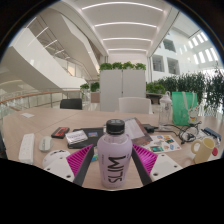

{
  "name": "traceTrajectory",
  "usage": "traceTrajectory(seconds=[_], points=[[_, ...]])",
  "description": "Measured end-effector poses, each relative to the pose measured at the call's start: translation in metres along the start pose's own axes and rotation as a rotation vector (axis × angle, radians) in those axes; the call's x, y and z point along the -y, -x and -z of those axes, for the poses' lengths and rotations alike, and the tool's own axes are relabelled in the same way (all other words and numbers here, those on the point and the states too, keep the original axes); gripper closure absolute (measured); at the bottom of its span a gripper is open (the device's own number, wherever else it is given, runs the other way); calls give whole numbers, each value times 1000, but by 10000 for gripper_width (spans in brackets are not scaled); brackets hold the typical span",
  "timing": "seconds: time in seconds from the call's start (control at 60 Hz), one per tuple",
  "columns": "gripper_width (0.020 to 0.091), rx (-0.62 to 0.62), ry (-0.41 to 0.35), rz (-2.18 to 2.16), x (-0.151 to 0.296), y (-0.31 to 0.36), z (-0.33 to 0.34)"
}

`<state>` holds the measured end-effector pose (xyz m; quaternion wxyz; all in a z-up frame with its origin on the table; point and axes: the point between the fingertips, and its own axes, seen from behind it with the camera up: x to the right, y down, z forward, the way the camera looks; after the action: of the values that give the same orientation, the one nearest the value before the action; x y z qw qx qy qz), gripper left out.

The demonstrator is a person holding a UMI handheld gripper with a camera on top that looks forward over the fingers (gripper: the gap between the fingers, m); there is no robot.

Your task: Pour water

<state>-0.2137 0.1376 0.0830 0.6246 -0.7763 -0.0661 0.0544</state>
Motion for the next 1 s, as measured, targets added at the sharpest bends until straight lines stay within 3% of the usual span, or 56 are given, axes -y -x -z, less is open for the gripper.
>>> traceTrajectory(seconds=[0.033, 0.083, 0.233, 0.35, 0.433, 0.467, 0.55, 0.667, 0.767, 0.867, 1.0], points=[[342, 2, 0, -2, -3, -1, -10], [544, -10, -1, 2, -8, -5, -19], [550, -35, -82, 7, 0, -7, -24], [599, -44, -64, -7, -2, -11, -27], [685, -25, -1, -40, -5, -12, -27], [683, -11, 25, -81, -2, -13, -25], [707, 32, 25, -235, 31, -23, -14], [706, 72, -37, -589, 112, -65, -1], [706, 110, -92, -963, 153, -135, 10], [706, 116, -92, -1328, 144, -207, 16], [709, 133, -47, -1829, 94, -258, 7]])
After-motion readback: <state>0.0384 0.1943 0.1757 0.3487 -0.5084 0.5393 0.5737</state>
